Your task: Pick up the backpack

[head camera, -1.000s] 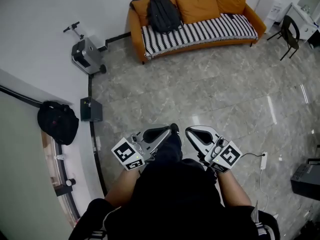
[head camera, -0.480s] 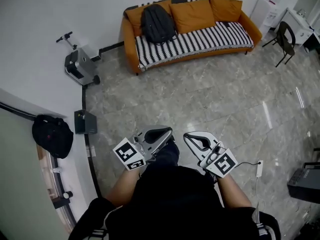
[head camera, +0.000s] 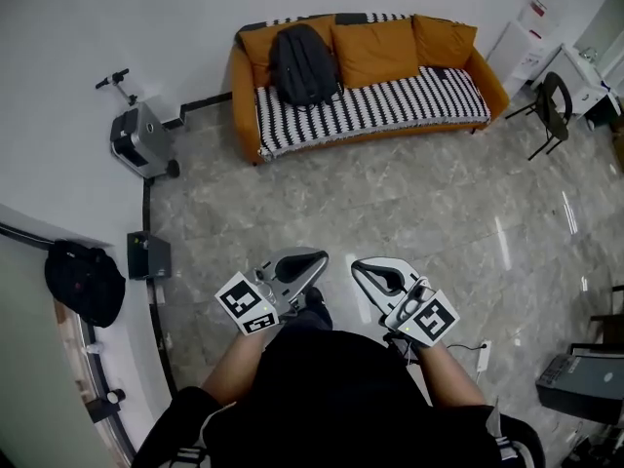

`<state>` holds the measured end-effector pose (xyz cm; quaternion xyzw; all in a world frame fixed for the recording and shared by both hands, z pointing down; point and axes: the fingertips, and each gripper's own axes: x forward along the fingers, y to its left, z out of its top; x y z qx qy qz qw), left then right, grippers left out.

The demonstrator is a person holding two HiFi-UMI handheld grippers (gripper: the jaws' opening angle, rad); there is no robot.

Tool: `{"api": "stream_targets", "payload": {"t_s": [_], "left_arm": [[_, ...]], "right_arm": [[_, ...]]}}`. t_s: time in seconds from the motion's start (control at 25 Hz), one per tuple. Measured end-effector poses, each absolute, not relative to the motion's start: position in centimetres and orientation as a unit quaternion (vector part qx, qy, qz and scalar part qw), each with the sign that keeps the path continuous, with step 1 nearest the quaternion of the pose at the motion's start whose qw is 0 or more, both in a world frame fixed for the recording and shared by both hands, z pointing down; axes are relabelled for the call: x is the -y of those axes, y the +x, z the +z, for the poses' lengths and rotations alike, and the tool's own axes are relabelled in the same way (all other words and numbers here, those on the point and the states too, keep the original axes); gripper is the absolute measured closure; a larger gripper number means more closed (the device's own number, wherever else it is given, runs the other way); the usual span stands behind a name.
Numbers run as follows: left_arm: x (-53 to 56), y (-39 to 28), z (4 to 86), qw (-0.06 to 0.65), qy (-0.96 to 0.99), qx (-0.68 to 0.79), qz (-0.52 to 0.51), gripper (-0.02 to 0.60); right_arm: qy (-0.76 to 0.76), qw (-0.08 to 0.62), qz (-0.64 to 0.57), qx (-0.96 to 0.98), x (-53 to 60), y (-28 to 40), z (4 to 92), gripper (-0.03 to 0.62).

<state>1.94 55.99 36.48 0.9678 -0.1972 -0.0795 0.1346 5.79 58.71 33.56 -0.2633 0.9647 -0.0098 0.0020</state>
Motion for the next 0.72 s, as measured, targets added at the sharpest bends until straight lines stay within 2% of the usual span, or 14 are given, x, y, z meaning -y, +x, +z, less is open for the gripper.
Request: {"api": "stream_targets", "payload": {"t_s": [0.72], "left_arm": [[-44.3,-1.3,37.9,0.151,0.956,0.233,-0.095,0.560]], "right_arm": [[-0.270,0.010,-0.040,-0.962,-45.4,4.3,33.7,0.568]]}}
